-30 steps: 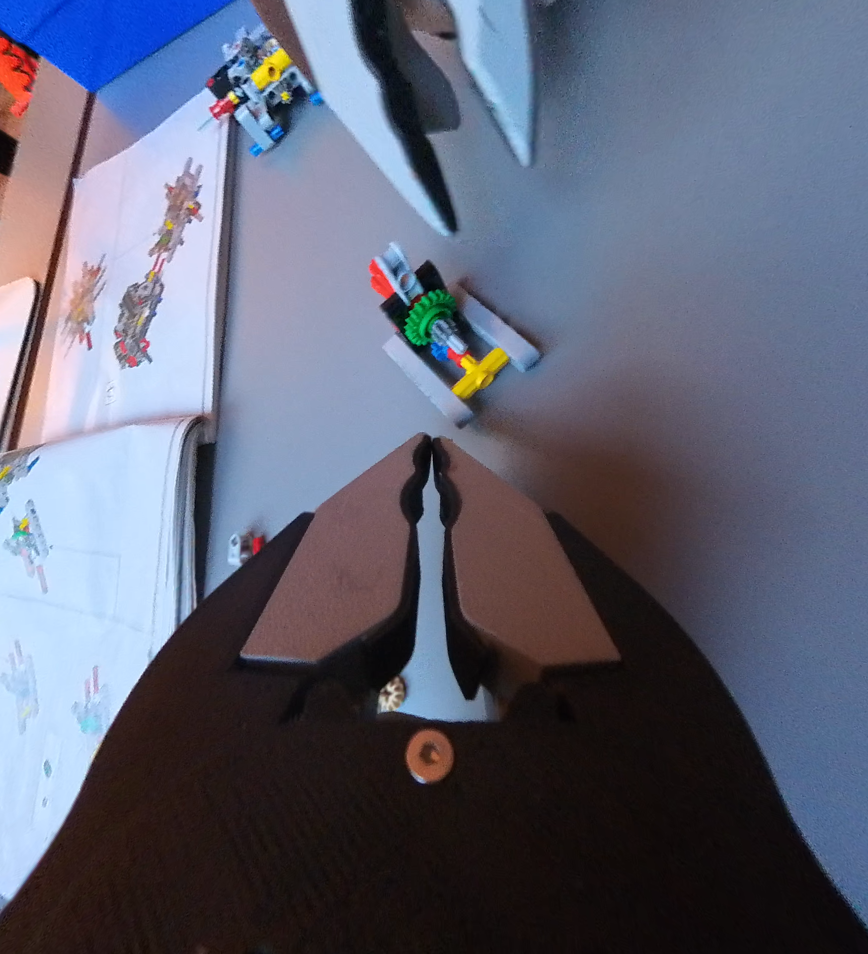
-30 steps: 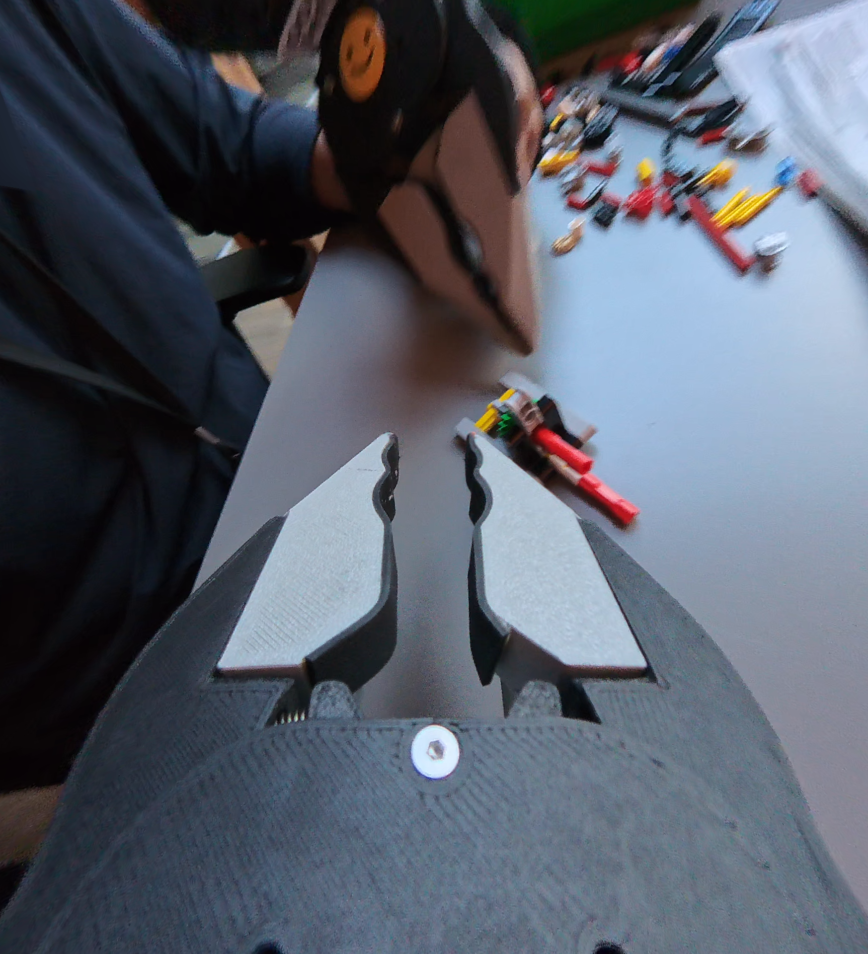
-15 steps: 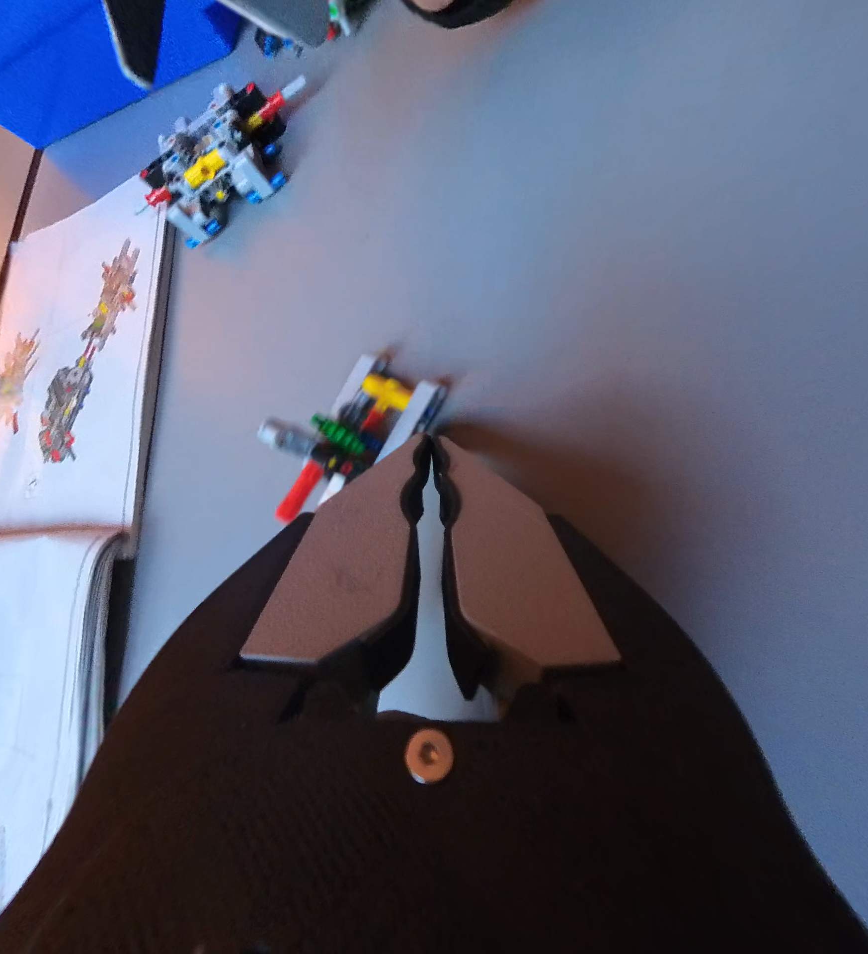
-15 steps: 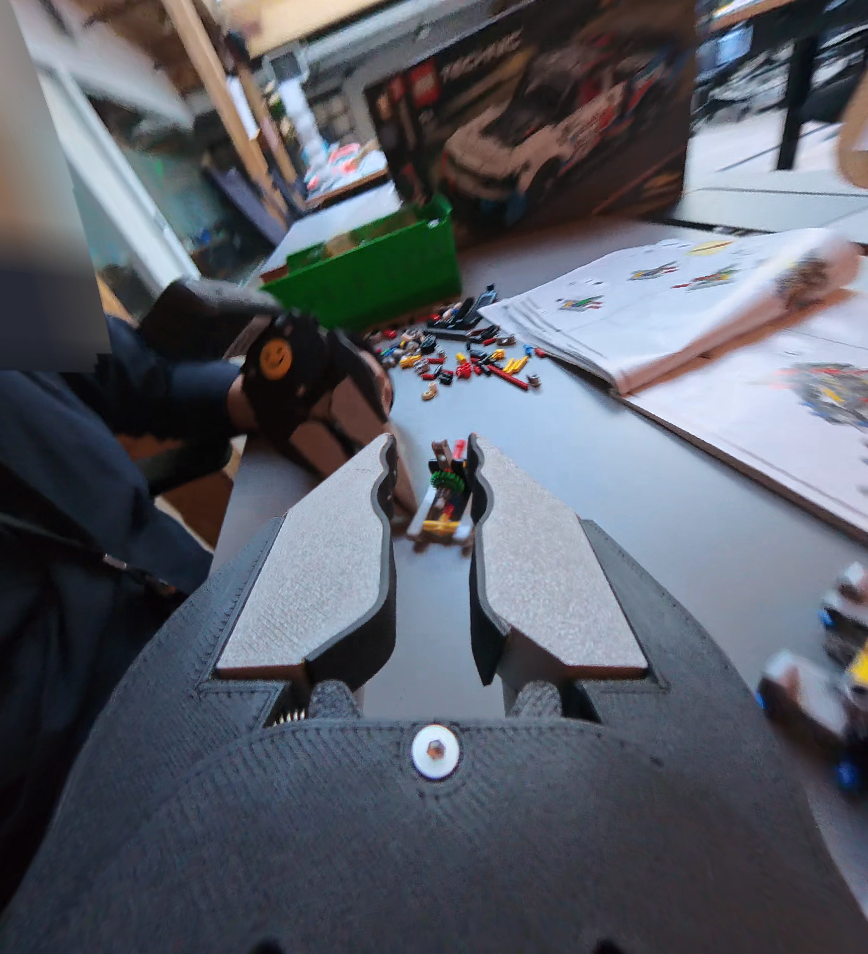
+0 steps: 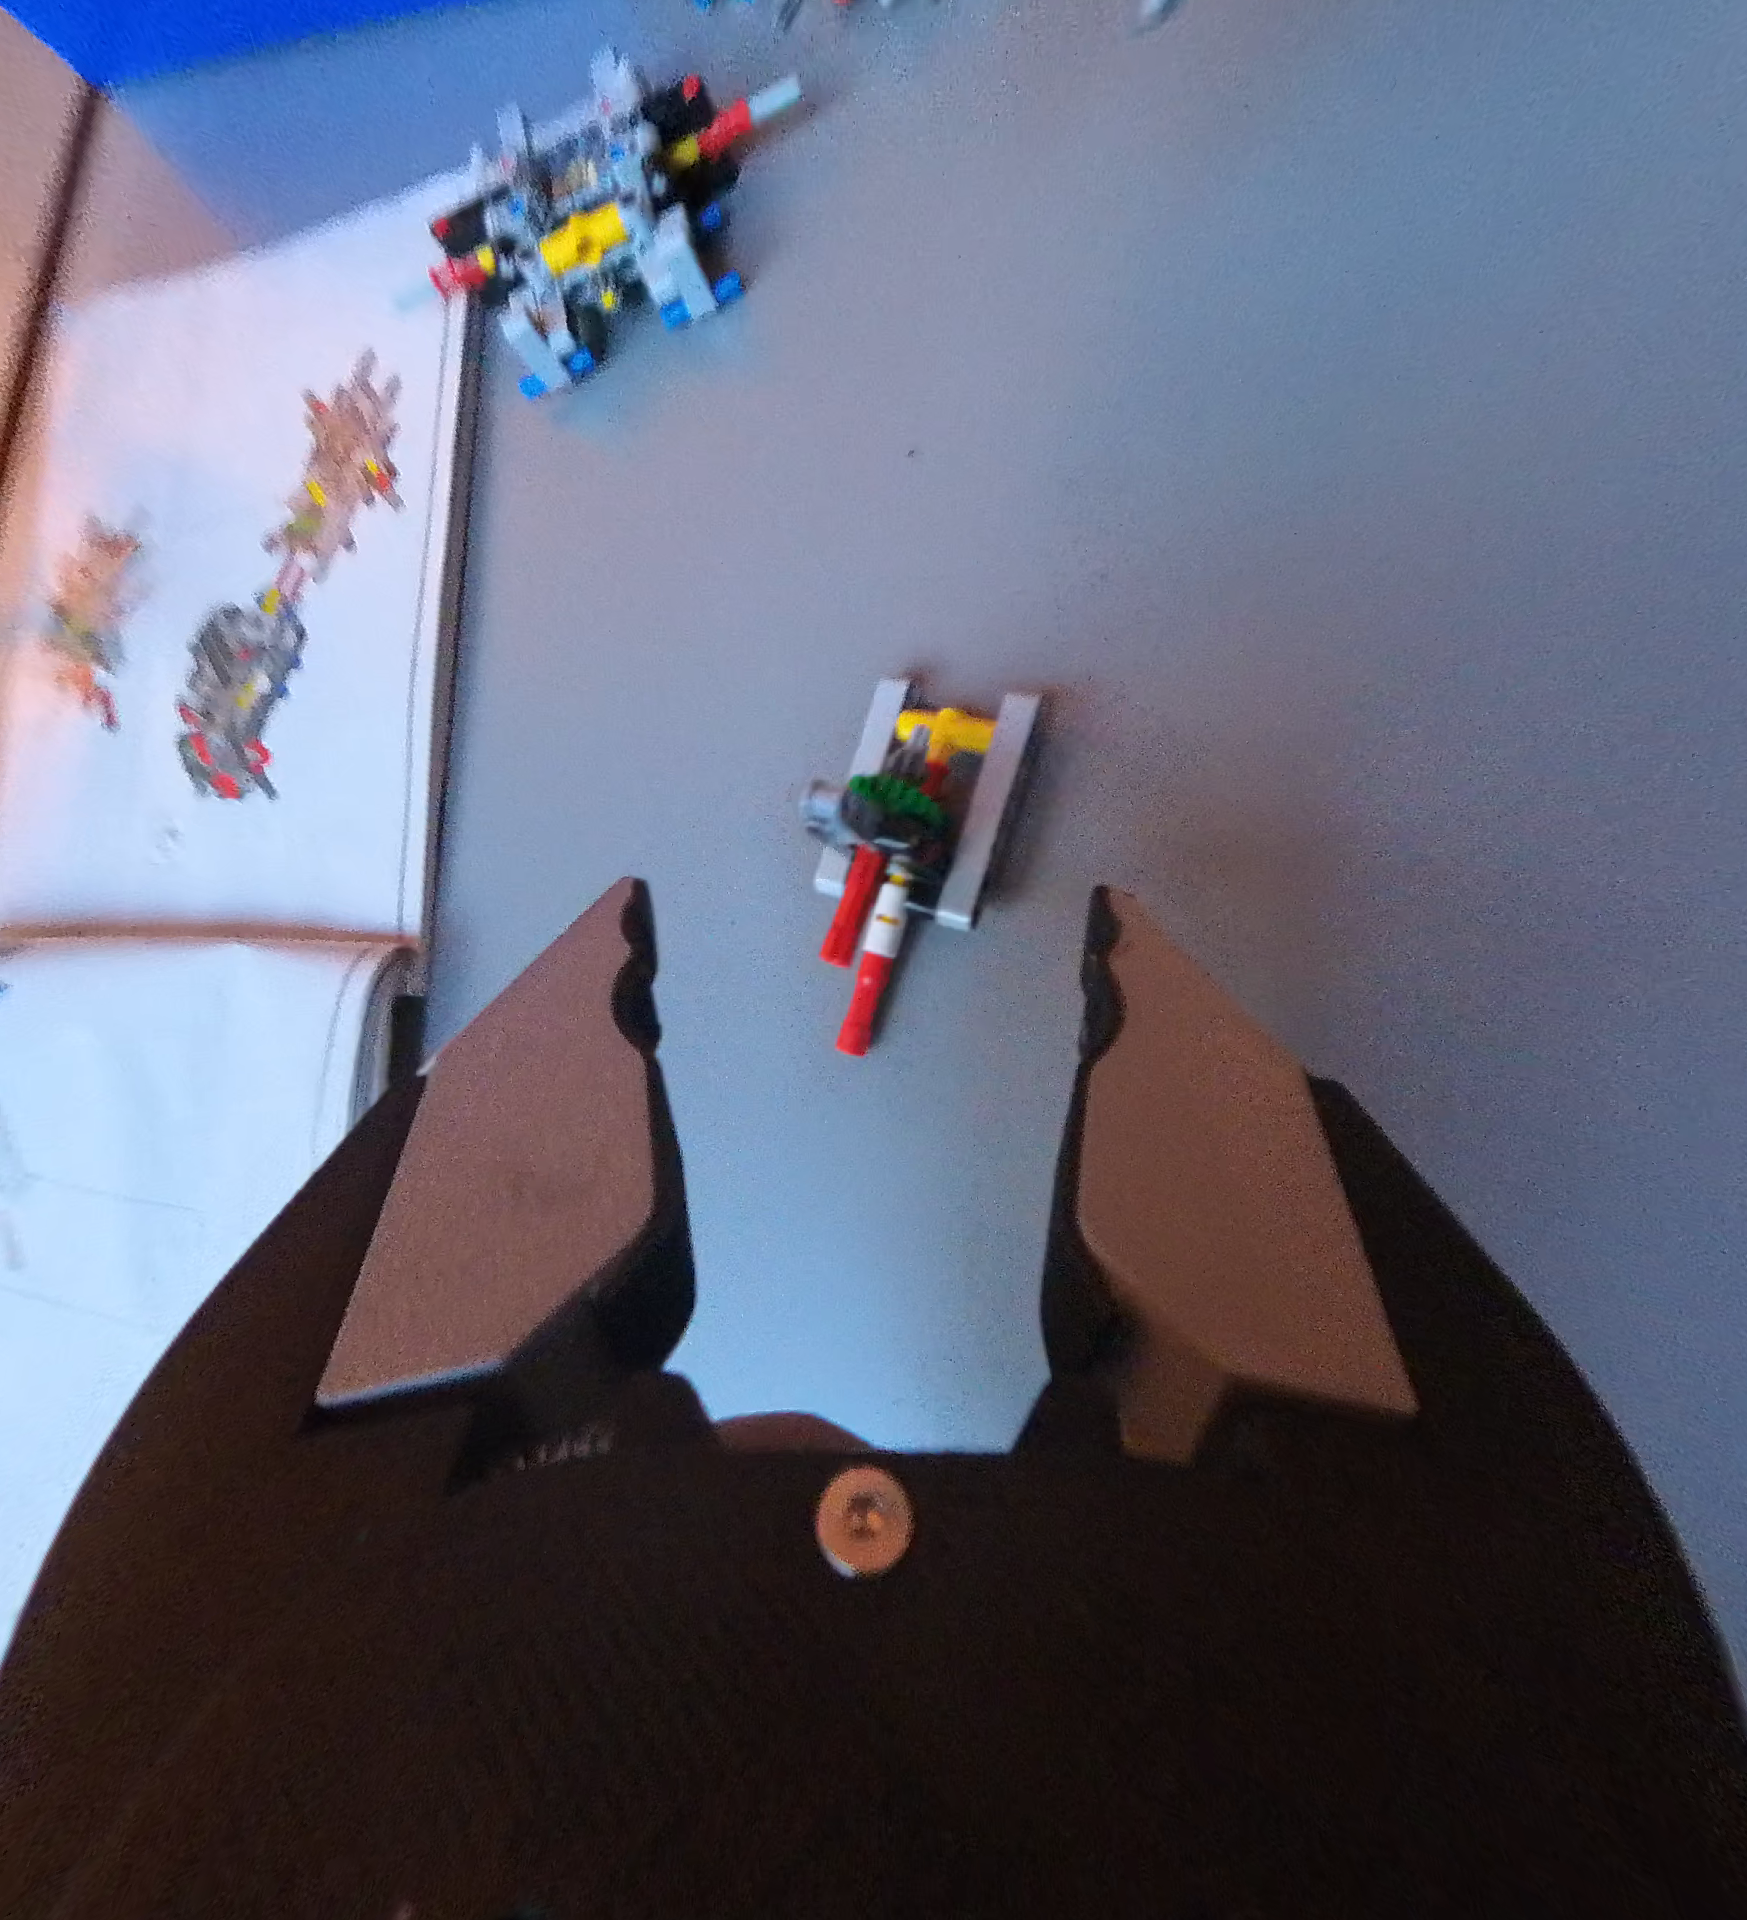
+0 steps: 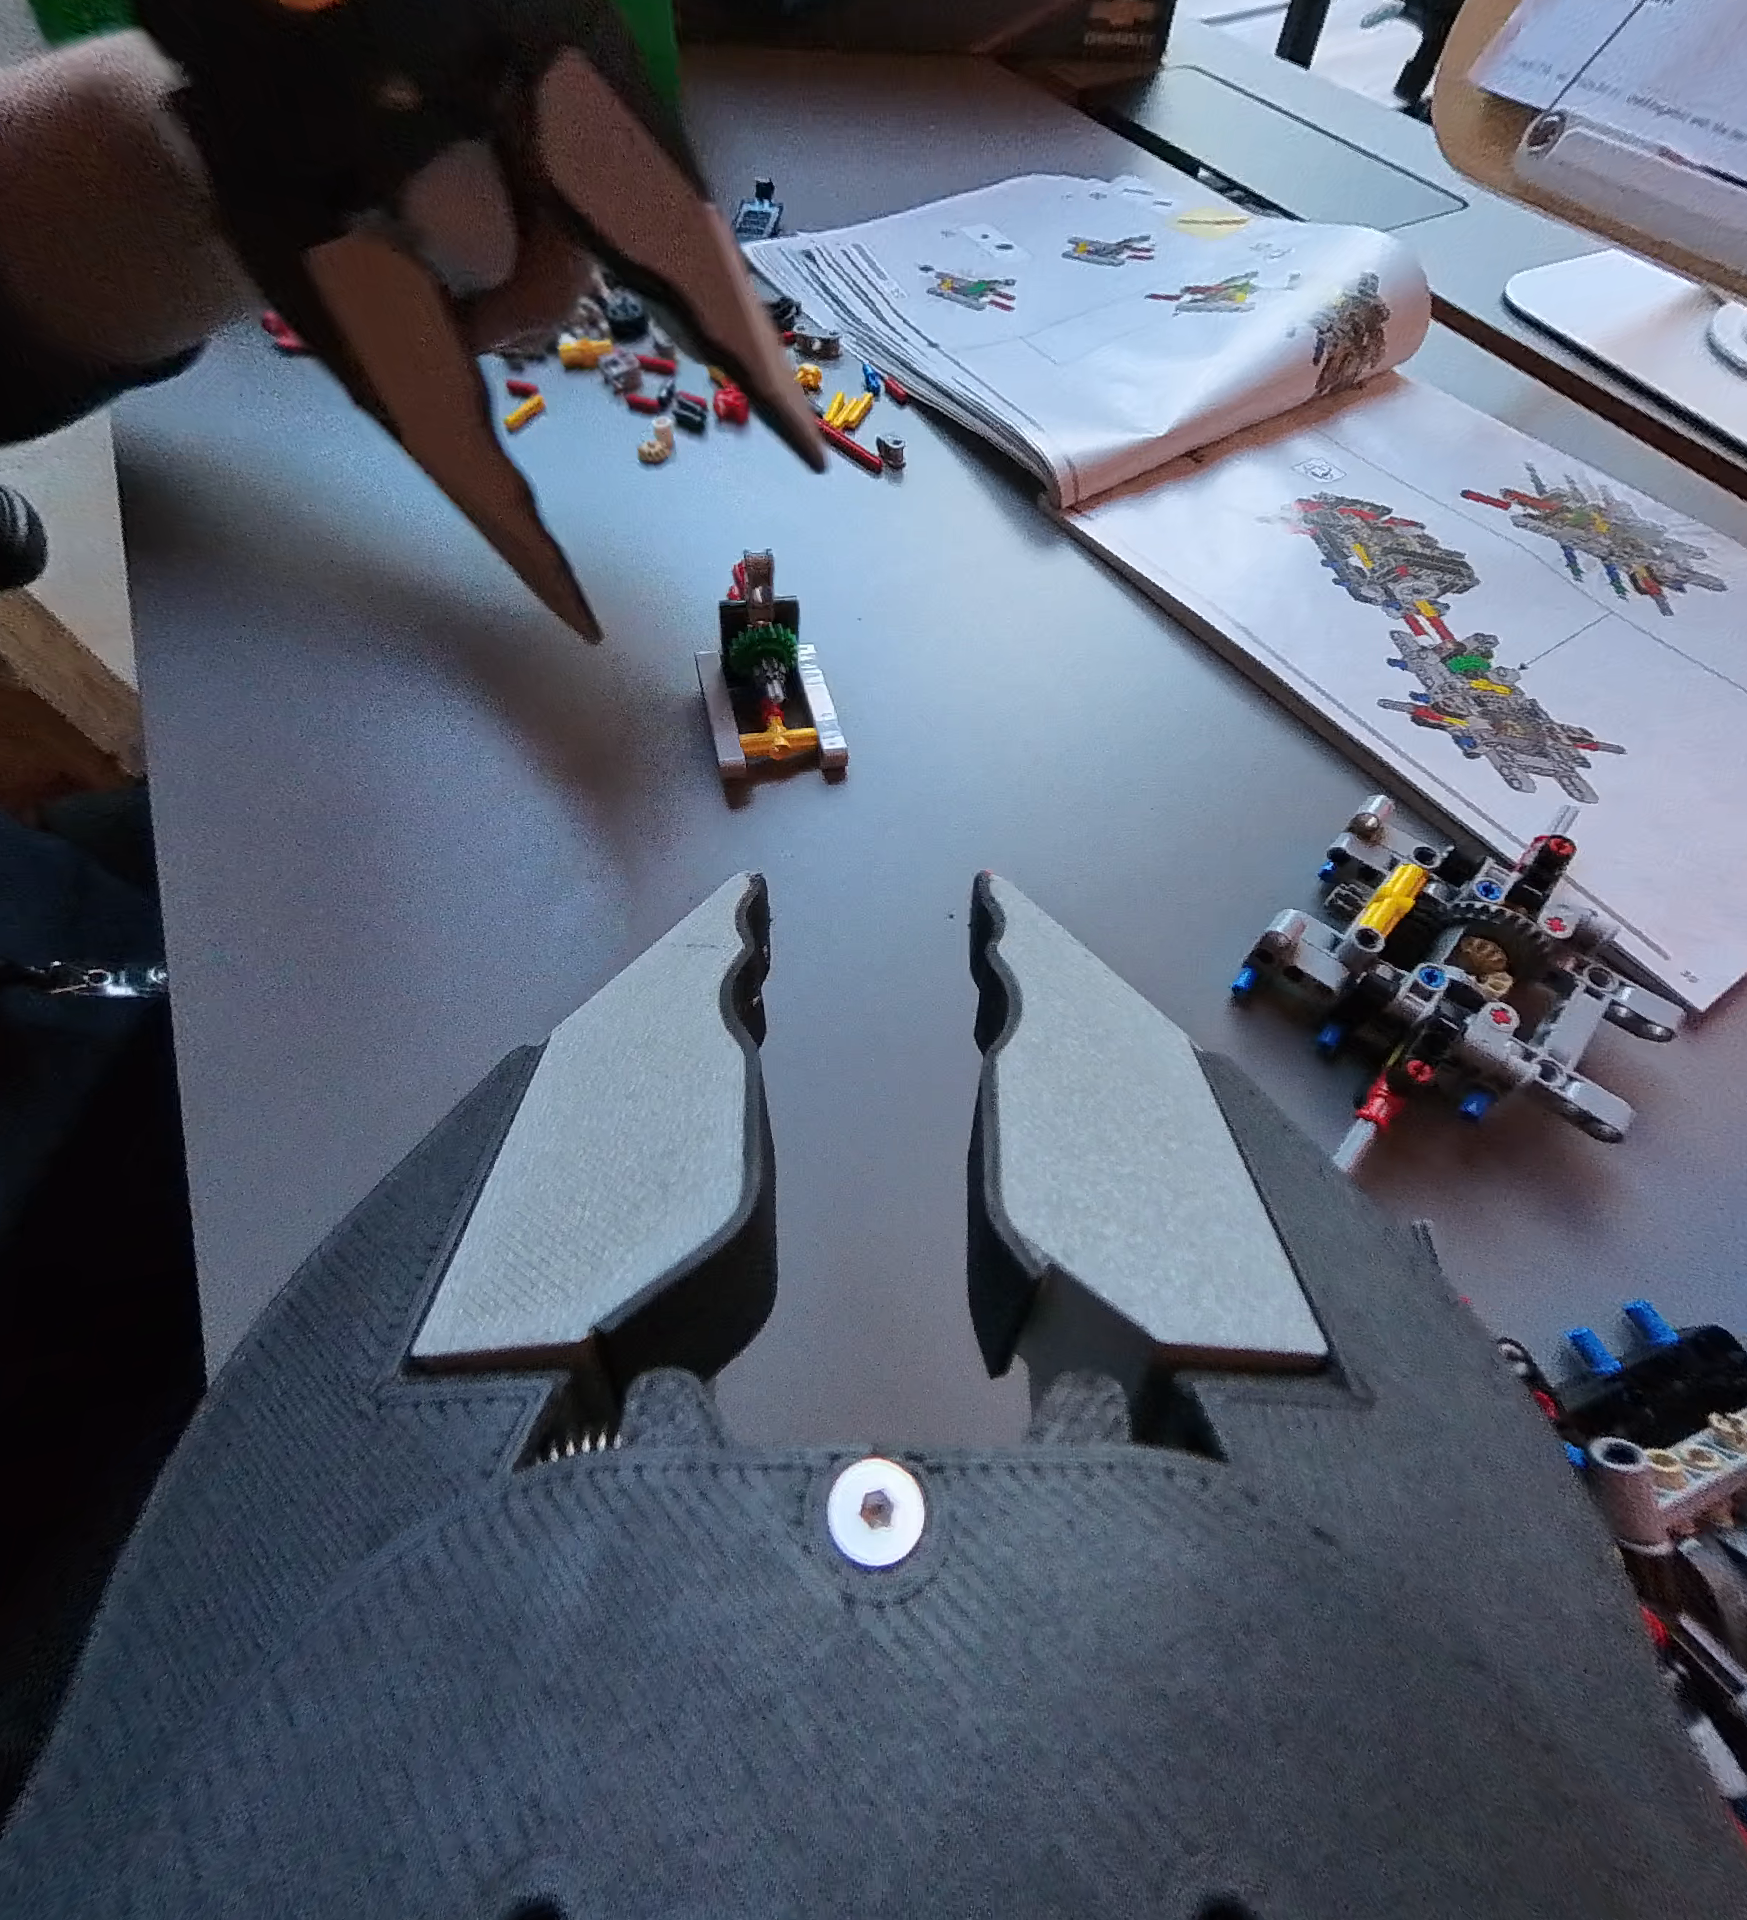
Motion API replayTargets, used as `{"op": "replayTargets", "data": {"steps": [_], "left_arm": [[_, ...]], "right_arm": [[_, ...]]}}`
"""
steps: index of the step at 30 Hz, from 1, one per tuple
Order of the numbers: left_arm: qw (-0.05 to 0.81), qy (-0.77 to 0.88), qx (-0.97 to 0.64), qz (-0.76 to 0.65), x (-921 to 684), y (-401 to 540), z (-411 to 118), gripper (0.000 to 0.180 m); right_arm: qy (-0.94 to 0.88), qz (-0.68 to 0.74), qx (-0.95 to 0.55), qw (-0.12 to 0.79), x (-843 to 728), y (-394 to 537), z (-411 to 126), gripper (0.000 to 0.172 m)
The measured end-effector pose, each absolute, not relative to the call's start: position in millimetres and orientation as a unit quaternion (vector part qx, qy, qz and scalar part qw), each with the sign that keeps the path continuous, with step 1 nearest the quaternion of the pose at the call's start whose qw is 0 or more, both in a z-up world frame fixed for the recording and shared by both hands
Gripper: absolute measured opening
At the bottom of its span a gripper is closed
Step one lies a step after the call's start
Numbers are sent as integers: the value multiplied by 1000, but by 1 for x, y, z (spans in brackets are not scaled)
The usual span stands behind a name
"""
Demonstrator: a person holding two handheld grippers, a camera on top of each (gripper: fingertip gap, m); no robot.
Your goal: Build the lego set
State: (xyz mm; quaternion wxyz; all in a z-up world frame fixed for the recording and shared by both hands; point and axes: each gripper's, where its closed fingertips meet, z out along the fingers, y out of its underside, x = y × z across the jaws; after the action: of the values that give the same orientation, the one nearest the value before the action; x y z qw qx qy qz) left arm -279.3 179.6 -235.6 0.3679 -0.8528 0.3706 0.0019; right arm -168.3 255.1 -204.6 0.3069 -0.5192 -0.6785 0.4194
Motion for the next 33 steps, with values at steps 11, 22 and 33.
{"op": "replayTargets", "data": {"steps": [11,22,33], "left_arm": [[291,393,-857,-162,-267,193,-273,69],[332,340,-855,-206,-259,195,-270,39],[353,294,-879,-129,-271,200,-272,39]], "right_arm": [[-682,423,-511,307,-170,250,-208,33],[-627,303,-634,338,-185,333,-214,48],[-597,248,-714,268,-213,357,-241,75]]}}
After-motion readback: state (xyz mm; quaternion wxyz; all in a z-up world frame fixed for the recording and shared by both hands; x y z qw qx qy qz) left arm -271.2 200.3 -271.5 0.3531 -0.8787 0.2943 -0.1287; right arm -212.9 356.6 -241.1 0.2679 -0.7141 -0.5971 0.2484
